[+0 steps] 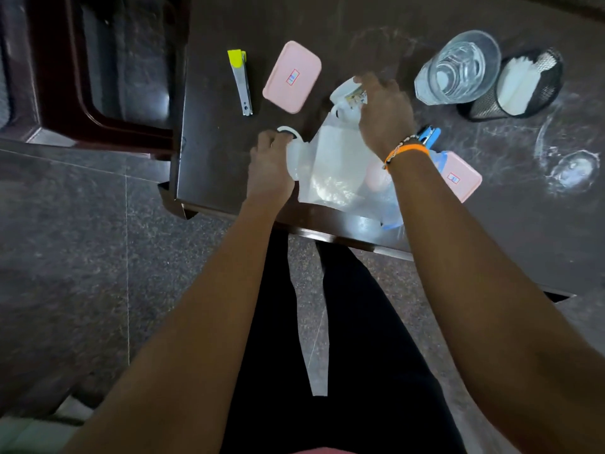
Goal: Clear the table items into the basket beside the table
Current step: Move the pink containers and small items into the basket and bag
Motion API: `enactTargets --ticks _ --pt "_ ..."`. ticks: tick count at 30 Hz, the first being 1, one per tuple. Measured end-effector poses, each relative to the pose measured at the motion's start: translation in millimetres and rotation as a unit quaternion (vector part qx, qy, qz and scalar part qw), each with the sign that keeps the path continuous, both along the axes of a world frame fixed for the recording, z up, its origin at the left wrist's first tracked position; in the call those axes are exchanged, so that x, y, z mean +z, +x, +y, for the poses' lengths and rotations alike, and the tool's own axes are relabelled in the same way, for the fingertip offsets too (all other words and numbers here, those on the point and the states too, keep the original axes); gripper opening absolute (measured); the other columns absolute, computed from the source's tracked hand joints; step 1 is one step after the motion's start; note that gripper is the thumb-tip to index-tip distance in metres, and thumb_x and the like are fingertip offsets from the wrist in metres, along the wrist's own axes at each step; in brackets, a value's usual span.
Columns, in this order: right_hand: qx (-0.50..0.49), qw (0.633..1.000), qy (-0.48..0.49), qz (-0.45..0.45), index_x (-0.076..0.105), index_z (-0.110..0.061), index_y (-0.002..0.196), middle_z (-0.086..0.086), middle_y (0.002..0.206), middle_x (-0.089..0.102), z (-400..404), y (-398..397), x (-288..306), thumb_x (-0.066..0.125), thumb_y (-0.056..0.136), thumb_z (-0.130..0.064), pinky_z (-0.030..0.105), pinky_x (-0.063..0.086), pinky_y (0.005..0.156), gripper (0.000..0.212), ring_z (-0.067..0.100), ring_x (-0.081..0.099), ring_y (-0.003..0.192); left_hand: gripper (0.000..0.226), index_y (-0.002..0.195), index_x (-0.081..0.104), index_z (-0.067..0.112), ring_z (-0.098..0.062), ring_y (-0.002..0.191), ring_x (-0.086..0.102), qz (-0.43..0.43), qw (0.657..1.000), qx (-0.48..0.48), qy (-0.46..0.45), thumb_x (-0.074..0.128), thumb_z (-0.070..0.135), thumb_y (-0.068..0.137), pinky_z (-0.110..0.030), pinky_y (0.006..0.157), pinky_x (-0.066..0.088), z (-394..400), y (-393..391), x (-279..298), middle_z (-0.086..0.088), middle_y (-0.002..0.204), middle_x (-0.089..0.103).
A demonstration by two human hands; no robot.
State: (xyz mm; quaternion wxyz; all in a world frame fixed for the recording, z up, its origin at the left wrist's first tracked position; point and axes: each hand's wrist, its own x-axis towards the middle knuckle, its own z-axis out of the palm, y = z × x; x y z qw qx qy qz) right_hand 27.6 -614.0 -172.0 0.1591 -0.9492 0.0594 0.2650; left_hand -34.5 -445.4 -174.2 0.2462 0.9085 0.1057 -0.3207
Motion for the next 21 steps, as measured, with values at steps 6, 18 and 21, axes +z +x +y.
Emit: enactTargets --ticks 6,18,21 --pt "-0.038 0.999 -0.002 -0.003 0.051 -0.010 0.120 0.019 0.119 0.063 -1.3 9.2 -0.7 0.058 0.087 -0.013 0.040 0.047 0.088 0.034 0.039 0.057 0.110 0.056 0.126 0.047 0.007 -0.016 0.096 0.059 0.118 0.936 0.306 -0.124 0.073 0.006 0.076 -0.022 0.076 0.047 4.4 2.5 -9.4 -0.004 0.104 0.062" --pt "-0.116 0.990 0.019 -0.084 0.067 -0.005 0.101 0.017 0.112 0.066 10.0 -9.7 4.7 0.058 0.085 -0.012 0.028 0.047 0.080 0.020 0.031 0.061 0.101 0.019 0.099 0.069 0.001 -0.021 0.096 0.058 -0.058 0.959 0.272 -0.052 0.069 0.009 0.082 -0.018 0.084 0.044 9.4 5.9 -4.8 -0.015 0.112 0.060" --pt "-0.129 0.983 0.021 -0.130 0.066 -0.005 0.097 0.016 0.111 0.063 16.2 -12.5 11.7 0.056 0.084 -0.009 0.027 0.044 0.075 0.017 0.030 0.061 0.098 0.017 0.098 0.070 0.006 -0.021 0.105 0.046 -0.069 0.940 0.332 -0.031 0.070 0.009 0.081 -0.025 0.096 0.042 15.6 -2.7 0.1 -0.011 0.124 0.046"
